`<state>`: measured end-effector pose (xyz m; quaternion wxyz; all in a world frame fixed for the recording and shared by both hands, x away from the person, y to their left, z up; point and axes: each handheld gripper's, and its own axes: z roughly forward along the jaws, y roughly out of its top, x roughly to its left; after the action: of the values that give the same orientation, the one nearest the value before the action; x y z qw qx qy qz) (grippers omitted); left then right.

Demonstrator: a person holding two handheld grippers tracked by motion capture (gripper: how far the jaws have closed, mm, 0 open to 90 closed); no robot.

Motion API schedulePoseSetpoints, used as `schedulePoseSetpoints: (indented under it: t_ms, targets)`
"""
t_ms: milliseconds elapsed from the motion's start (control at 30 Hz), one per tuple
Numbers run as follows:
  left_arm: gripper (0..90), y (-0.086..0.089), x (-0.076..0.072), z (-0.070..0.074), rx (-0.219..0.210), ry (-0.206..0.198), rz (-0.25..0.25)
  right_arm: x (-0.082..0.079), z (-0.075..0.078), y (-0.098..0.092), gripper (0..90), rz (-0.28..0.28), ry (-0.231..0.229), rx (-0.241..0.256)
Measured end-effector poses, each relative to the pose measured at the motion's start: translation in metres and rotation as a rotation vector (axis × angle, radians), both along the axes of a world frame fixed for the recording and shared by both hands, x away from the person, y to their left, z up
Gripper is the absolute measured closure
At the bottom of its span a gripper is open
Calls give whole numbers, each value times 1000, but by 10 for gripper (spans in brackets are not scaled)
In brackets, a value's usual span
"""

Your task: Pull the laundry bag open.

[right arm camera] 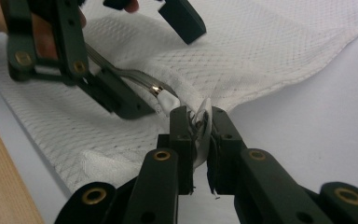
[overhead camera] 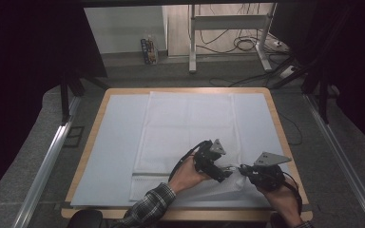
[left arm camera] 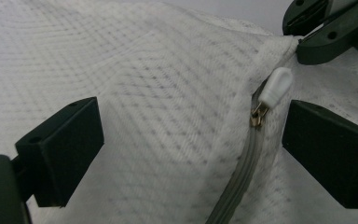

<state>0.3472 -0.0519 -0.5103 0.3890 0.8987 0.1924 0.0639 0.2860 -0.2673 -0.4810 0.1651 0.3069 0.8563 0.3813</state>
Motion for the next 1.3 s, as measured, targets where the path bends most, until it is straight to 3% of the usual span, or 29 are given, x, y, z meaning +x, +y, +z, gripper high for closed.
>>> schedulePoseSetpoints:
  t_ms: [267, 433, 567, 767, 867, 967, 1200, 1300]
  targets:
    - [53, -12, 2, 0, 4, 3, 61, -1, 0, 1, 815, -1, 3, -6]
    - [58, -6, 3, 1, 8, -16, 102, 1, -1, 0, 815, -13, 11, -13]
    - [62, 6, 8, 1, -18, 15, 135, 1, -2, -1, 815, -19, 16, -15]
    - [77, 16, 7, 3, 7, 6, 108, 2, -2, -1, 814, -22, 14, -13]
    - [172, 24, 4, 6, -26, 30, 89, 2, -2, -1, 814, -24, 12, -12]
    - [325, 31, -2, 9, -62, 57, 58, 2, -2, -2, 813, -24, 12, -13]
    - [598, 41, -10, 8, -110, 115, -31, 2, -2, -1, 811, -24, 9, -15]
    - [700, 41, -13, 5, -110, 136, -57, 2, -2, -1, 810, -23, 8, -16]
